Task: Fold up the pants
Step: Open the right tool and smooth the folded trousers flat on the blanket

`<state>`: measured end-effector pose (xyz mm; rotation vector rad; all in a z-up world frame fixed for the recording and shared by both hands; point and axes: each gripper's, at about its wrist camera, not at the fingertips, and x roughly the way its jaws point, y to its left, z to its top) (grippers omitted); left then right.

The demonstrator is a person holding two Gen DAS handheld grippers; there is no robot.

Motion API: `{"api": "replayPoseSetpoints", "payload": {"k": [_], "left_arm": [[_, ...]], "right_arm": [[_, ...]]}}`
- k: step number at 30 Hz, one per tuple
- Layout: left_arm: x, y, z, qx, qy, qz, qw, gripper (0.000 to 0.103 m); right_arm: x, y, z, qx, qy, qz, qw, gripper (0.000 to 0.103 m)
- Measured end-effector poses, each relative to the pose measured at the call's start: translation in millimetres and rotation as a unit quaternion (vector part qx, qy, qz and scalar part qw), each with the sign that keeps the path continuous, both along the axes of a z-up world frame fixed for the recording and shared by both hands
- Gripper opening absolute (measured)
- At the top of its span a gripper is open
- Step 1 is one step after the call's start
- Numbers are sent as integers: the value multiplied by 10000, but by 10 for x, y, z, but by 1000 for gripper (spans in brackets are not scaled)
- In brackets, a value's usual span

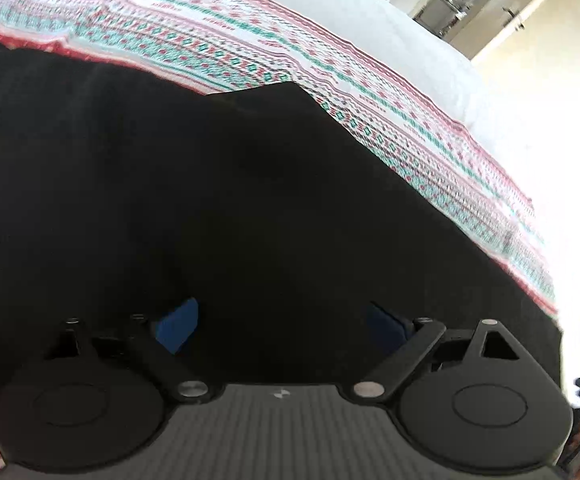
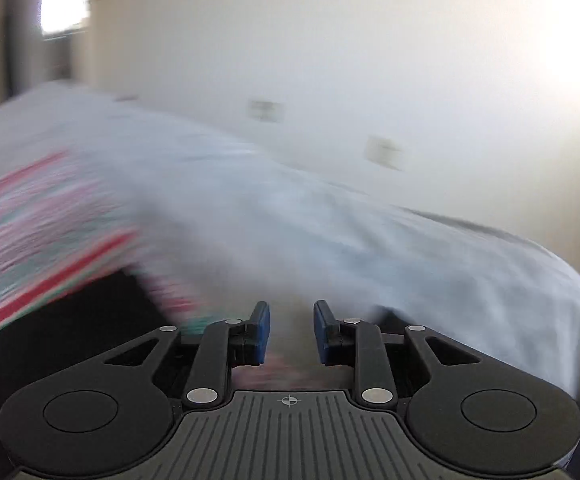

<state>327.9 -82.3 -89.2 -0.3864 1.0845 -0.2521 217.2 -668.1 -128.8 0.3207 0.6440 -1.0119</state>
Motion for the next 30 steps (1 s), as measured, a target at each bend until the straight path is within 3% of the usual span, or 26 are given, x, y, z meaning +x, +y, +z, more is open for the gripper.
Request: {"api": "replayPoseSetpoints", "payload": {"k": [2,4,6,8,9,10,12,13,15,18,22,26,30], "left_arm": [[-8,54,17,-147,96,82,9998,93],[-25,114,40,-273,165,169,9993,93],[-17,186,49,-372,205,251,9988,93],[-11,285,60,-419,217,350,9983,93],[-8,351,64,-474,225,426,9977,93],[-26,415,78,-528,237,489,9971,93],[-43,567,122,-657,228,664,9954,93],[-47,666,152,-720,191,769,9943,93],[-45,822,199,-758,120,963,9924,93],[-33,1088,239,-716,54,1402,9875,93],[-48,1437,159,-988,265,2005,9744,93],[-80,1609,67,-1222,395,2147,9682,89],[-125,1699,42,-1389,418,2154,9657,88]], "right_arm": [[216,189,10,115,140,806,9966,47],[331,359,21,366,127,1383,9896,47],[496,536,44,837,139,2140,9731,47],[649,683,-73,1321,453,2586,9558,47],[679,721,-151,1285,695,2564,9555,50],[693,759,-178,1026,880,2481,9592,61],[732,765,-133,688,1152,2090,9687,63],[757,815,-82,410,1135,2058,9711,66],[843,1044,90,267,709,2597,9627,66],[1027,1623,340,568,-150,3760,9248,65],[1490,2461,481,1265,-728,5005,8533,64],[2117,3261,525,1553,-677,5918,7881,64],[2701,4123,513,1394,-198,6463,7500,61]]}}
